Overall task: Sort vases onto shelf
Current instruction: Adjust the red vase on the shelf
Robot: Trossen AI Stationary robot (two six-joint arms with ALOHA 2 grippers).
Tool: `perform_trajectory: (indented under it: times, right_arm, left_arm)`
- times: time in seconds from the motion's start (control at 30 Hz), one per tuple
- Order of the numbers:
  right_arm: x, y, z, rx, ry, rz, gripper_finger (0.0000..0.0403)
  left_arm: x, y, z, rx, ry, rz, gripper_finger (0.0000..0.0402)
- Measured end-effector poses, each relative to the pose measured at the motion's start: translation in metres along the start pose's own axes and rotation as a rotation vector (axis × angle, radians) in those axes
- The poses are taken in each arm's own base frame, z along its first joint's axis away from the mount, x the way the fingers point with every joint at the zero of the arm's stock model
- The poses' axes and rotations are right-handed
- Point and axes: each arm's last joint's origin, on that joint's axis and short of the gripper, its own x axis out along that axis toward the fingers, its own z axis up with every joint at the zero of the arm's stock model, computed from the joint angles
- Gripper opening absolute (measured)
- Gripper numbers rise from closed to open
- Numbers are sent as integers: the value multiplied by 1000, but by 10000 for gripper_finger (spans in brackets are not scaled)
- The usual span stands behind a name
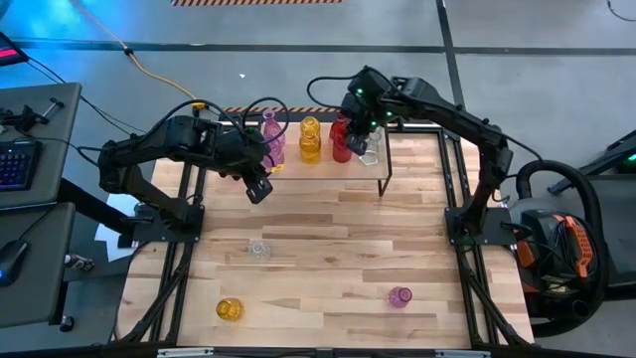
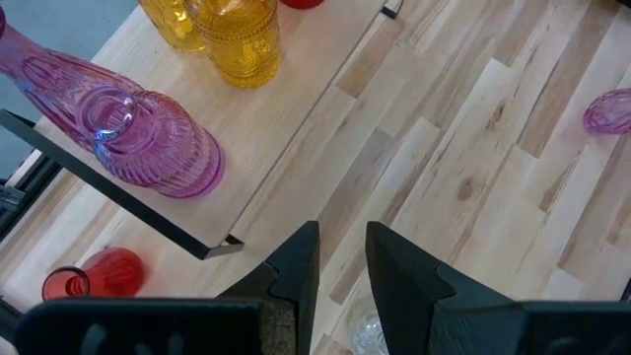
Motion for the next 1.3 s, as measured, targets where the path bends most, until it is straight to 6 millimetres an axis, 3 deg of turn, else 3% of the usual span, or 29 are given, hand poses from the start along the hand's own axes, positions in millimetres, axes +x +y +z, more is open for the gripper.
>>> perform_trajectory:
  times: [1.3]
  right_arm:
    - [3, 1, 3, -1, -31, 37, 67]
  left_arm:
    - [0, 0, 0, 1, 0, 0, 76]
